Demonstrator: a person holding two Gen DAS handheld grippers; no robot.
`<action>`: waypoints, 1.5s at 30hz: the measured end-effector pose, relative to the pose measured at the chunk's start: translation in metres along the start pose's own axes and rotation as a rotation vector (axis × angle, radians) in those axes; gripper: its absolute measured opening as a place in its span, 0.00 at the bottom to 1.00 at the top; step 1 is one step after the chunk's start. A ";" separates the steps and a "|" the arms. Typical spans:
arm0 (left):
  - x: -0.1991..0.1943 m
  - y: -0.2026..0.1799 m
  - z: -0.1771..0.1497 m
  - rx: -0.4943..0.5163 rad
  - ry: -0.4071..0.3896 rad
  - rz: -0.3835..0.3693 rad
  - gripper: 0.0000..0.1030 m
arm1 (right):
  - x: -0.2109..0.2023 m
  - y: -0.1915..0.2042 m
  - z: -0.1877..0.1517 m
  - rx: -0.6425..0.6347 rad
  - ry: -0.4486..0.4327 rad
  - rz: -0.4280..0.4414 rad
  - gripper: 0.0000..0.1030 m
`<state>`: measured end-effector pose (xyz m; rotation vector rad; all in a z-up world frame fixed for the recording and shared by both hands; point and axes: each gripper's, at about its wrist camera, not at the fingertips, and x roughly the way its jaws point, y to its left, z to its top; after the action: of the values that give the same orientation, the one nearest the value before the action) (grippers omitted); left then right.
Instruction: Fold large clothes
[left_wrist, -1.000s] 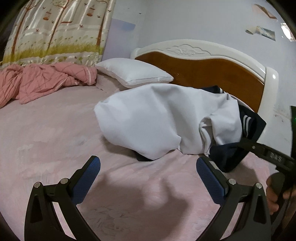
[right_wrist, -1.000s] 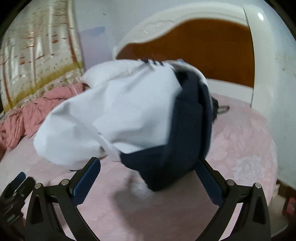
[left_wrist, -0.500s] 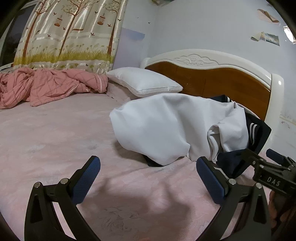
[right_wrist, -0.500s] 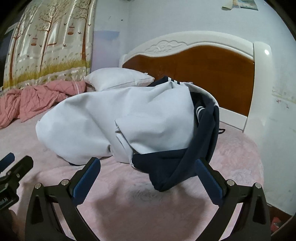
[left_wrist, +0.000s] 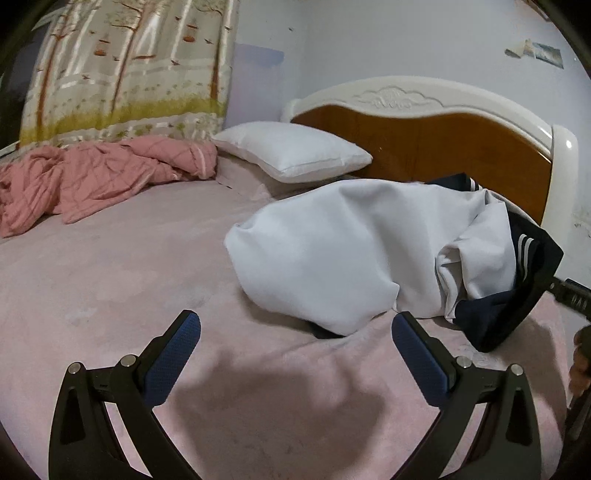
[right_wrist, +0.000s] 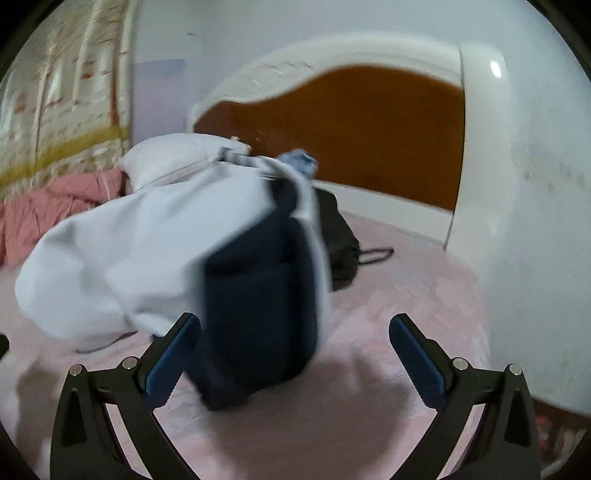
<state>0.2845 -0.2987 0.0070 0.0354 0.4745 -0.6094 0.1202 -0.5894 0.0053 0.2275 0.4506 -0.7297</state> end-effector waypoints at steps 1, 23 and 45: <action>0.003 -0.001 0.003 0.008 0.005 0.013 1.00 | 0.004 -0.007 0.004 0.019 0.015 0.032 1.00; 0.028 -0.008 -0.007 -0.098 0.043 -0.019 1.00 | 0.096 0.119 -0.037 -0.398 0.245 -0.125 1.00; -0.116 0.045 0.017 -0.139 -0.091 -0.062 1.00 | -0.141 0.178 0.121 -0.399 0.038 0.298 0.14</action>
<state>0.2335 -0.2019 0.0681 -0.1385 0.4299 -0.6346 0.1884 -0.4193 0.1869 -0.0669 0.5742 -0.3341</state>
